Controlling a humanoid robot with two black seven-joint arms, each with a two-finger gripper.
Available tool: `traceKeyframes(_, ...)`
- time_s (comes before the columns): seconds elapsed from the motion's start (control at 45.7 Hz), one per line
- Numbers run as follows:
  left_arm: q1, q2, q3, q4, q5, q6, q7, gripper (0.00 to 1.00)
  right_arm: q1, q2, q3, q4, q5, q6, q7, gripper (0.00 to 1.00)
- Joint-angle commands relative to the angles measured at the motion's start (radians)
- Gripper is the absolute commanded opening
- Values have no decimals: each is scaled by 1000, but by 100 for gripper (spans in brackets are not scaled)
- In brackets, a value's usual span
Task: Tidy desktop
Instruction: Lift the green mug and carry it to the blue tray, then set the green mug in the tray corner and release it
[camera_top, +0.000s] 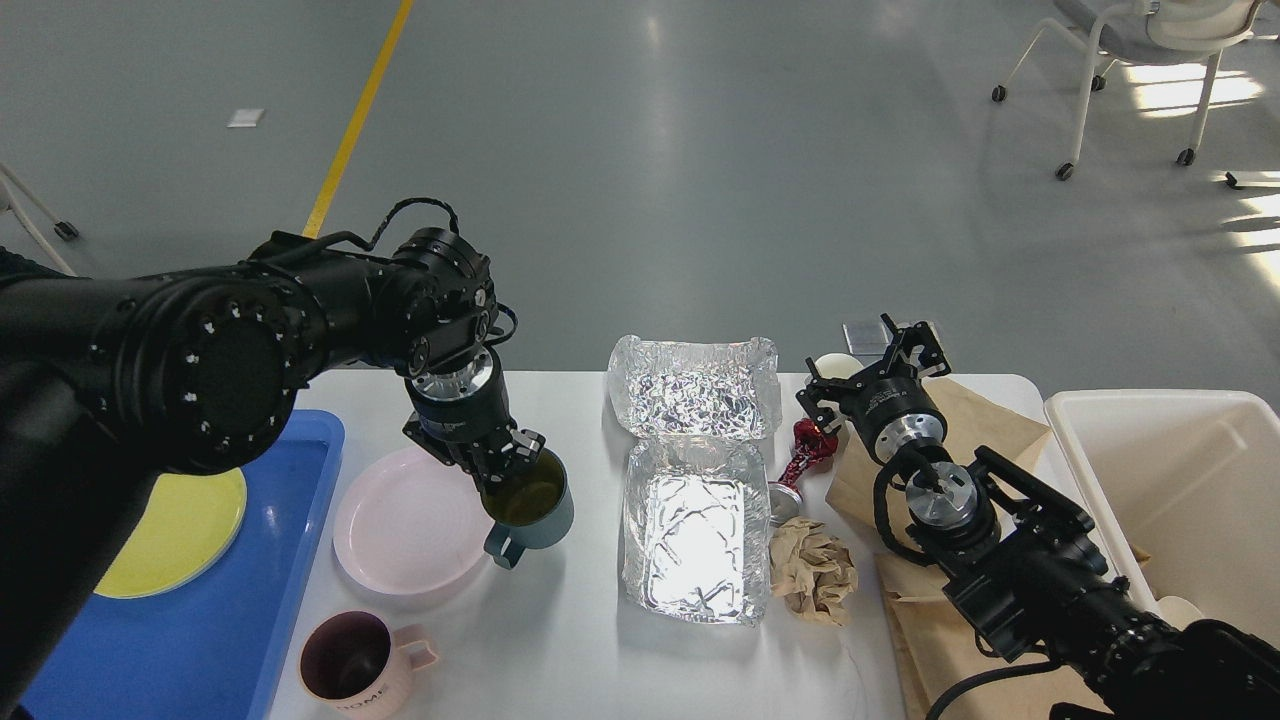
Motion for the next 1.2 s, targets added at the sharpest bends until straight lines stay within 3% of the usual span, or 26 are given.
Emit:
traceKeyframes(0.0,-66,65,7,-69,0,0,-1,0,0,0,0,0,0,0,0,100)
traceKeyframes(0.328,-79,453,7,-106,6,0,5,0,0,0,0,0,0,0,0,100)
traceKeyframes(0.394,-68,516,13,-106,10,0,23,0,0,0,0,0,0,0,0,100)
traceKeyframes(0.569,-4,641,1,-106,9,0,134,0,0,0,0,0,0,0,0,100)
traceKeyframes(1.182,164,1047,-4,-114,7,0,196,0,0,0,0,0,0,0,0,100)
